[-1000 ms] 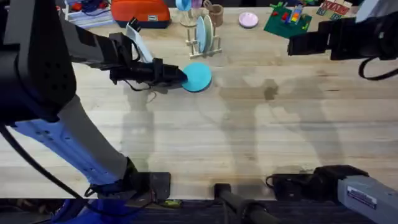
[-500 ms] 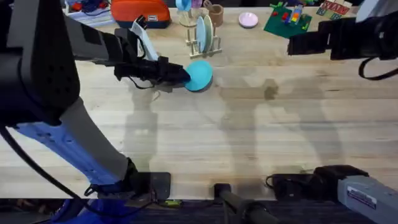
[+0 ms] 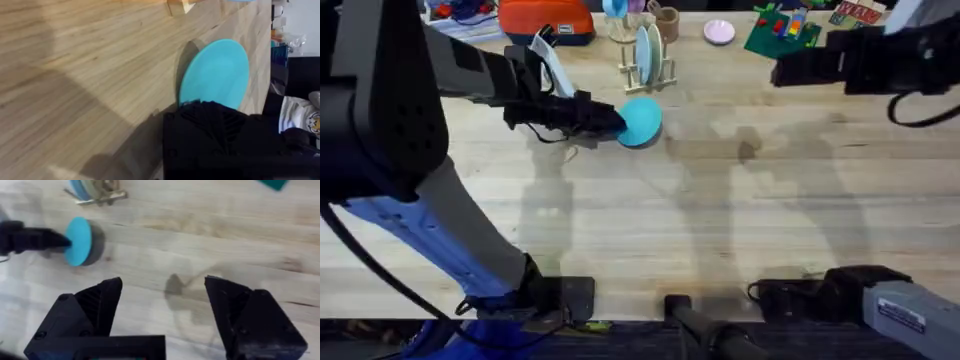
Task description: Pick up the plates from the table one by one and place each into a slot on the dish rack.
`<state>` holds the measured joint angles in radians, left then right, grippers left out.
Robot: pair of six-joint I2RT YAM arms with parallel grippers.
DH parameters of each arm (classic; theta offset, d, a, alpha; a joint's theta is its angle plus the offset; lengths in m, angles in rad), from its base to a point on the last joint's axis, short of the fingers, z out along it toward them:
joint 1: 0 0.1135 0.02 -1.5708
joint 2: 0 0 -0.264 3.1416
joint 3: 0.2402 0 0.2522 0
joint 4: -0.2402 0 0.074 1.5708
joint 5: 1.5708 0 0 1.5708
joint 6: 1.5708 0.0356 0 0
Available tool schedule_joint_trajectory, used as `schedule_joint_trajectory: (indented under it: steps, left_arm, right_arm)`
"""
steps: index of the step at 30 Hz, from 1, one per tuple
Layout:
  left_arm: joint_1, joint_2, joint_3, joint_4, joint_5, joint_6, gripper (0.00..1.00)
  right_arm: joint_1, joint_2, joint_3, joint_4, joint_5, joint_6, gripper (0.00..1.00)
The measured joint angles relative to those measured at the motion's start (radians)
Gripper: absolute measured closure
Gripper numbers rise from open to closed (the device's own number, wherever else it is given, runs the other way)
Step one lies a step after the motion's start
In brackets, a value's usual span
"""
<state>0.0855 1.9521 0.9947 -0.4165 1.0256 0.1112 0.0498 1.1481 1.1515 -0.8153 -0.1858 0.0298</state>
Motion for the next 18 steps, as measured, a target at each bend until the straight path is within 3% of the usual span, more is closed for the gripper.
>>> schedule_joint_trajectory:
  steps: [12,18]
  left_arm:
    - [0.0,0.0,0.0,-0.001,-0.001,0.0,0.961]
    - [-0.001,0.0,0.001,-0.002,-0.002,0.0,0.961]
  right_arm:
    - [0.004,0.205,0.002,0.094,-0.27,0.054,0.008]
    - [0.065,0.334,0.002,0.191,-0.344,0.075,0.007]
